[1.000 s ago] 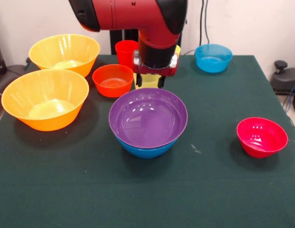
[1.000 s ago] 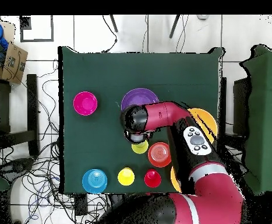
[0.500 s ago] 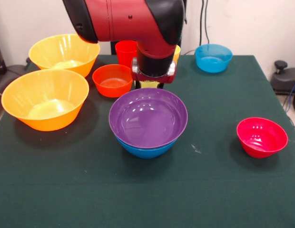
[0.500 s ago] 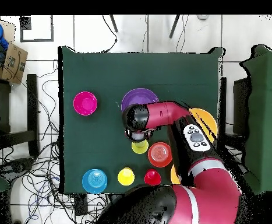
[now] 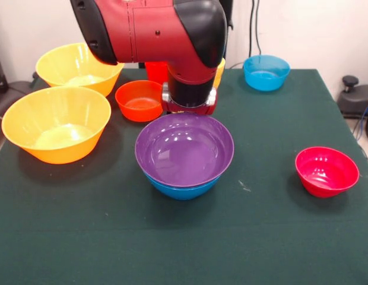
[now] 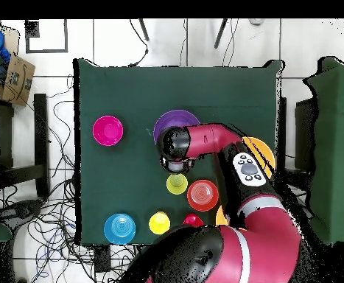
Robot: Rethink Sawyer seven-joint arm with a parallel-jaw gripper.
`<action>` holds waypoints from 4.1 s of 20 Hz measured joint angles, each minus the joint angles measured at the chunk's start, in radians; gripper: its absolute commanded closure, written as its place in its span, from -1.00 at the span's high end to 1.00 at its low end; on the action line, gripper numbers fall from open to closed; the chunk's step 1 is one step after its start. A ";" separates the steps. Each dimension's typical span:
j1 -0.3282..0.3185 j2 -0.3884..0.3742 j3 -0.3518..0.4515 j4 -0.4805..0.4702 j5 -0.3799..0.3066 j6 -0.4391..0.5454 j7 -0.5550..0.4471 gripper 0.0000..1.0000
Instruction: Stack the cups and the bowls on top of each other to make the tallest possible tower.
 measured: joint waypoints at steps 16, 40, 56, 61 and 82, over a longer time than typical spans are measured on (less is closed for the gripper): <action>0.000 0.009 0.000 -0.014 0.000 0.000 0.000 1.00; 0.000 0.027 0.000 -0.031 -0.001 0.000 0.000 1.00; 0.001 -0.087 0.000 0.025 0.008 0.000 0.000 1.00; -0.001 -0.169 0.000 0.085 0.020 -0.002 0.000 1.00; 0.129 -0.279 -0.036 0.251 0.025 -0.386 0.000 1.00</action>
